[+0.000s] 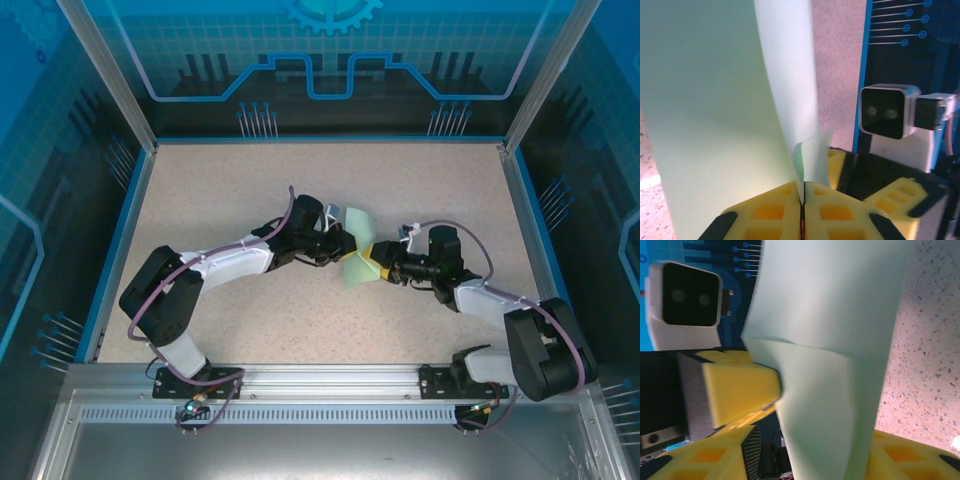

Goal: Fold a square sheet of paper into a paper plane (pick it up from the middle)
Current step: Turn over the paper at the center of the table.

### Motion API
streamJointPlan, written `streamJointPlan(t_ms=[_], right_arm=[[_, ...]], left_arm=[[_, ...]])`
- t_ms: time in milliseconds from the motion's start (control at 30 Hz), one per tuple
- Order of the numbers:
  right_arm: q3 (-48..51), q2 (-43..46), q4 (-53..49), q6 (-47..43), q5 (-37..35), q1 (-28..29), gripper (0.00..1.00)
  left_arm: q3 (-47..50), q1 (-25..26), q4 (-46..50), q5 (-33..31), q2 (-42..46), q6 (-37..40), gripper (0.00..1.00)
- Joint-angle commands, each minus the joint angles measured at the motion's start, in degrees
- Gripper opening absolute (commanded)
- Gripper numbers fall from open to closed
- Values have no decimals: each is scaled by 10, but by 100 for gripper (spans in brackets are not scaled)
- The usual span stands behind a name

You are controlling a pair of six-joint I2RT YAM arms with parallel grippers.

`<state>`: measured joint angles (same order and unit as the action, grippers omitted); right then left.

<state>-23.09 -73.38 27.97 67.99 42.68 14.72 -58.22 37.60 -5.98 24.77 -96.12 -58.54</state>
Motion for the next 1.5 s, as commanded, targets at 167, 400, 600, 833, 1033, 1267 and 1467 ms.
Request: streamJointPlan(t_ms=[167, 400, 600, 833, 1033, 1267, 1467], right_arm=[[0, 18, -2, 7, 19, -15, 41], [4, 19, -11, 7, 23, -16, 32], [6, 17, -12, 7, 25, -16, 24], [8, 15, -12, 4, 24, -17, 19], [5, 15, -11, 2, 24, -17, 17], [-7, 27, -56, -30, 18, -19, 15], [-60, 53, -222, -140, -16, -22, 5]], left_arm=[[17, -5, -15, 21, 10, 5, 10], [18, -7, -30, 28, 12, 9, 16], [26, -12, -39, 30, 12, 6, 20], [22, -14, -40, 31, 14, 6, 27], [19, -15, -29, 28, 14, 13, 33], [13, -18, -7, 25, 12, 27, 44], [-9, -22, 69, -7, 37, 75, 59]])
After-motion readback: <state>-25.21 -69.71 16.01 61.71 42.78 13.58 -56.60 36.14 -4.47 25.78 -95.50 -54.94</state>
